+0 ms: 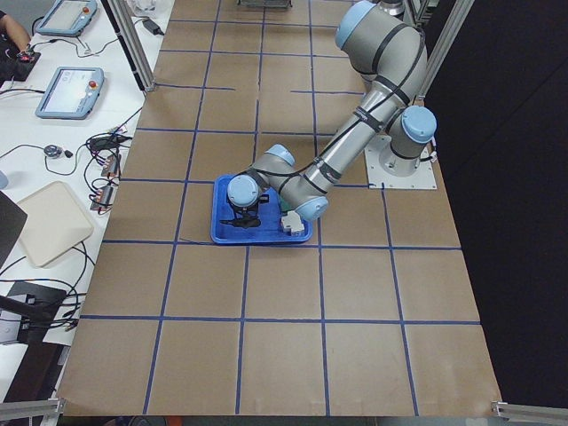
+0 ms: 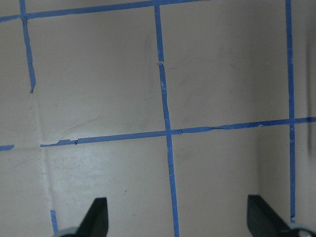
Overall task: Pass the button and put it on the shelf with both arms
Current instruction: 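Lift the button toward the right gripper while the right gripper lowers to meet it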
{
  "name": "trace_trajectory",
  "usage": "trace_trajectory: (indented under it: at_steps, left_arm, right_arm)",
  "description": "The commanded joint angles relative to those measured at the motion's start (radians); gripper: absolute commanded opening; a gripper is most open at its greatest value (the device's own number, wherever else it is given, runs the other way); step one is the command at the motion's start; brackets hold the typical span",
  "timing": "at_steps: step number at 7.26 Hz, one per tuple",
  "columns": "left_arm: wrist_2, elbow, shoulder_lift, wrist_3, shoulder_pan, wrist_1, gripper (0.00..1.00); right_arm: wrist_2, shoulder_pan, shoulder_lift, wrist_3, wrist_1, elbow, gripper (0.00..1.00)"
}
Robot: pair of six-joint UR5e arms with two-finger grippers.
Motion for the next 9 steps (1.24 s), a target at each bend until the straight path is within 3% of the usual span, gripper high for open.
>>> trace_trajectory:
  at_steps: [1, 3, 4, 6, 9]
  left_arm:
    - [-0.017, 0.014, 0.041, 0.04, -0.02, -0.029, 0.0]
    - [-0.018, 0.055, 0.106, 0.046, -0.155, -0.043, 0.0]
    - [-0.018, 0.07, 0.136, 0.045, -0.253, -0.058, 0.0]
    - [-0.07, 0.074, 0.183, 0.031, -0.408, -0.07, 0.0]
    - [-0.119, 0.075, 0.239, -0.174, -0.629, -0.072, 0.0]
  right_arm:
    - [0.002, -0.001, -0.001, 0.0, 0.0, 0.0, 1.0]
    - [0.018, -0.001, 0.002, -0.12, 0.0, -0.001, 1.0]
    - [0.079, -0.005, 0.001, -0.174, 0.006, -0.004, 1.0]
    - [0.109, -0.015, -0.007, -0.439, 0.012, -0.009, 1.0]
    - [0.107, -0.019, -0.022, -0.795, 0.017, -0.001, 1.0]
